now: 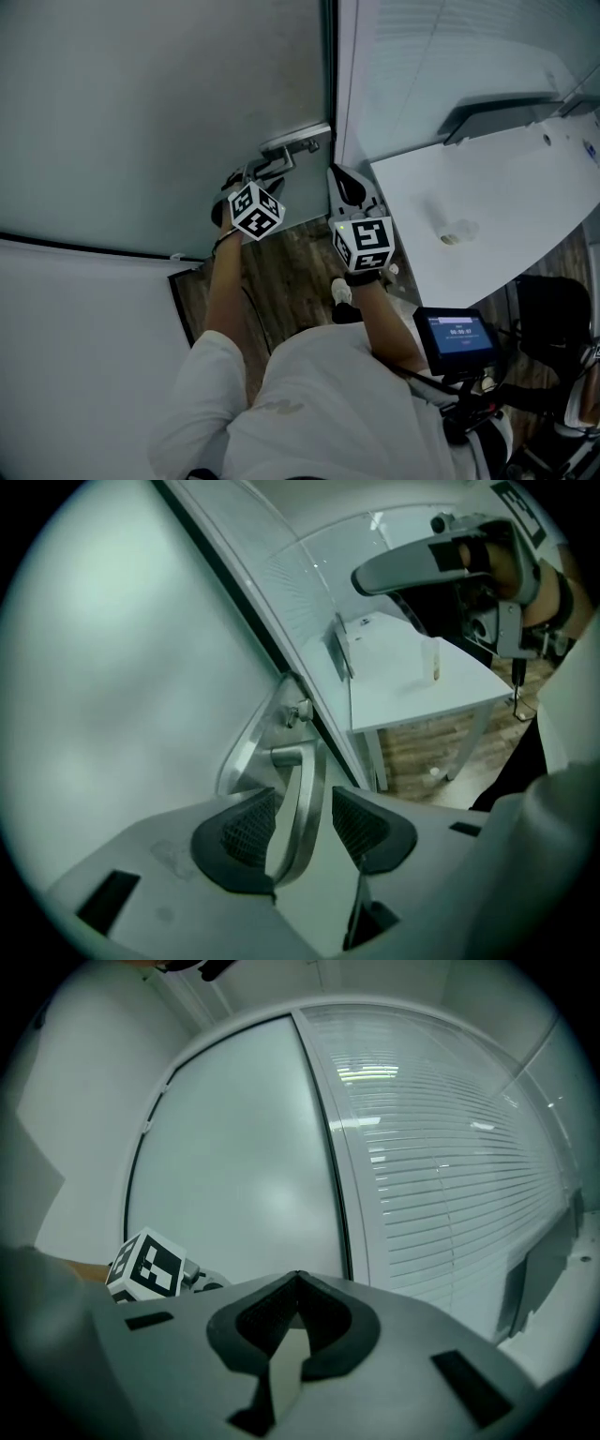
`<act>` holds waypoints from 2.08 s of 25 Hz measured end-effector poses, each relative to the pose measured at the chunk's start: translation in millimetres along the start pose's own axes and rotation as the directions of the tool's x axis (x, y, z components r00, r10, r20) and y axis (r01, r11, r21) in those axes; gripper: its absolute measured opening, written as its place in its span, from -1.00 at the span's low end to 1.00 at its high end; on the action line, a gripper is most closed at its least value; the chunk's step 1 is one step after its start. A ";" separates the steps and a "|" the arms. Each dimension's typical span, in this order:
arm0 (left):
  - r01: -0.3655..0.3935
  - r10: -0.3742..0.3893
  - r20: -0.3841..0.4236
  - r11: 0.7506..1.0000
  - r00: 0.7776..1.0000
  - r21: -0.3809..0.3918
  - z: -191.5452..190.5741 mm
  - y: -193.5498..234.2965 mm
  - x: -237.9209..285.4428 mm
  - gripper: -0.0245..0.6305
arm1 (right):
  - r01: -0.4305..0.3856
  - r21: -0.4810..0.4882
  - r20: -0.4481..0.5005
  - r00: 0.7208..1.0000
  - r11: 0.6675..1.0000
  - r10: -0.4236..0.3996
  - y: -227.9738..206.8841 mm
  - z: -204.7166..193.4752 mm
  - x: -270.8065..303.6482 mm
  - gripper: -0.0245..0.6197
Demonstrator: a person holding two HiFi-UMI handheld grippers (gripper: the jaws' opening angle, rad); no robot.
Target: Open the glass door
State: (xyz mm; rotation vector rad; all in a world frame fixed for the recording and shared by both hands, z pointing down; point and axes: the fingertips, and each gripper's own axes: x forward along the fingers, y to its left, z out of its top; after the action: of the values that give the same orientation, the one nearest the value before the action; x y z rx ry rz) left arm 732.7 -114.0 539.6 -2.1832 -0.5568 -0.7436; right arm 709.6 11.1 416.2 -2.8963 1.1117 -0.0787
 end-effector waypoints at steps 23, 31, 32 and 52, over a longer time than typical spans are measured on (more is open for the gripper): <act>-0.110 0.117 -0.009 0.954 0.993 0.281 5.2 -24.0 28.9 -0.52 | 0.025 0.059 -0.004 1.000 0.998 -0.024 -9.1 -4.5 -4.7 -0.91; -0.176 0.178 0.018 0.943 0.984 0.282 1.7 -15.3 37.0 -0.60 | 0.054 0.075 -0.014 0.998 0.996 -0.053 -19.1 -8.1 -4.9 -0.91; -0.179 0.177 0.031 0.948 0.984 0.264 2.7 -16.1 39.6 -0.60 | 0.063 0.079 -0.015 0.998 0.995 -0.062 -23.1 -8.8 -5.9 -0.91; -0.113 0.104 0.047 0.964 0.993 0.243 -1.2 -40.1 62.4 -0.60 | 0.109 0.065 -0.021 0.994 0.992 -0.108 -39.0 -13.0 -9.1 -0.91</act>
State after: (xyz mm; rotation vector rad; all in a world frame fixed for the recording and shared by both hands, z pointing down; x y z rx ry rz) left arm 754.6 -80.3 602.0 -1.9817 -0.5125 -0.5493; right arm 728.1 45.9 431.0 -2.9004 0.9338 -0.1410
